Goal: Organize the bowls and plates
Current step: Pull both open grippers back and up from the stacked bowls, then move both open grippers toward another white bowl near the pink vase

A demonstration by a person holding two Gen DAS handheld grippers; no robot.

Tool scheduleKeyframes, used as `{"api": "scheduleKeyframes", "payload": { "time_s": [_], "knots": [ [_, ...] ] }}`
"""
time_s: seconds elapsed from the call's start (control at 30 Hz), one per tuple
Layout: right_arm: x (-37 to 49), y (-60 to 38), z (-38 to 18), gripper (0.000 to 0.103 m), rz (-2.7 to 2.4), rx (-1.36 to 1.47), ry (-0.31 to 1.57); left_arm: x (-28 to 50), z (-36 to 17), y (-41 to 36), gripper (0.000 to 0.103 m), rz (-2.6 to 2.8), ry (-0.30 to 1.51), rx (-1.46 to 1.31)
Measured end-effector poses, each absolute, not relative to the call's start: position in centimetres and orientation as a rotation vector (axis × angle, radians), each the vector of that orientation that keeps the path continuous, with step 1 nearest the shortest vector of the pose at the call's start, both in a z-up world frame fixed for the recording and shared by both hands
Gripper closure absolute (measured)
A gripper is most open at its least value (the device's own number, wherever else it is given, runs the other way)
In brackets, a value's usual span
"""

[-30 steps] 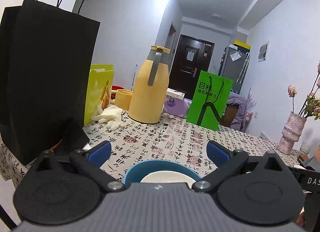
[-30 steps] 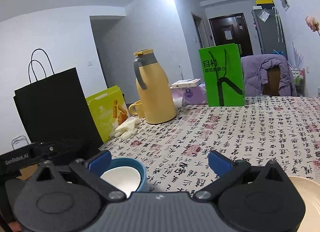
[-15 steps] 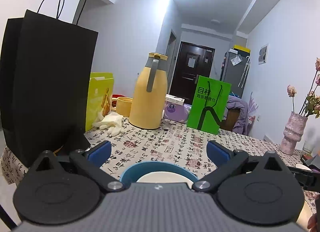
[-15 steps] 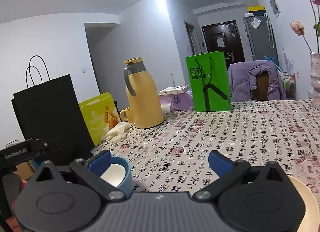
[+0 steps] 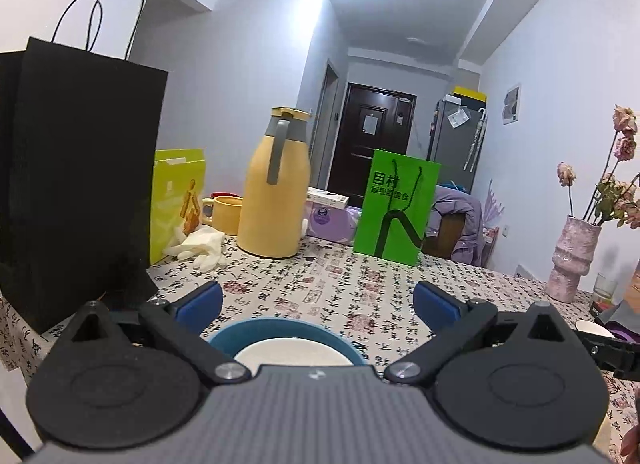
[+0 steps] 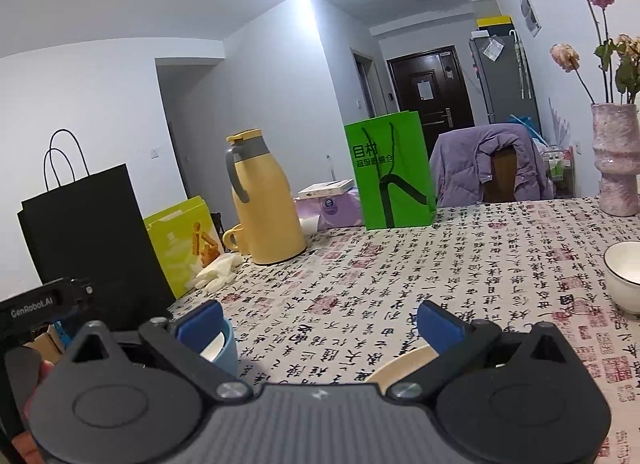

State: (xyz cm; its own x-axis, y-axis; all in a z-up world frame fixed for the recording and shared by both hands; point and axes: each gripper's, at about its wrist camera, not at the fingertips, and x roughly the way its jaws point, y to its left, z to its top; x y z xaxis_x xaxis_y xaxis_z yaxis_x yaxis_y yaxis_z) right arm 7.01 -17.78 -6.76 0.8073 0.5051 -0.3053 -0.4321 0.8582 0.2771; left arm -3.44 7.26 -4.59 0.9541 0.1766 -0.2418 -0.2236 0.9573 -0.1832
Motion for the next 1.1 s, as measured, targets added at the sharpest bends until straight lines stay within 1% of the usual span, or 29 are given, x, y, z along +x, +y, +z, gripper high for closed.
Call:
{"api": "scheduleKeyframes", "payload": {
  "time_s": [0.5,1.1],
  "knots": [
    [7.2,-20.9,-6.1,0.0,0.49,0.197,0.354,-2.4,-4.0,3.7,0.0,0.154,0.21,-0.192],
    [9.9,-26.0,-6.1,0.0,0.466,0.184,0.352,2.8,-4.3,-0.8,0.0,0.076,0.267,-0.19]
  ]
}}
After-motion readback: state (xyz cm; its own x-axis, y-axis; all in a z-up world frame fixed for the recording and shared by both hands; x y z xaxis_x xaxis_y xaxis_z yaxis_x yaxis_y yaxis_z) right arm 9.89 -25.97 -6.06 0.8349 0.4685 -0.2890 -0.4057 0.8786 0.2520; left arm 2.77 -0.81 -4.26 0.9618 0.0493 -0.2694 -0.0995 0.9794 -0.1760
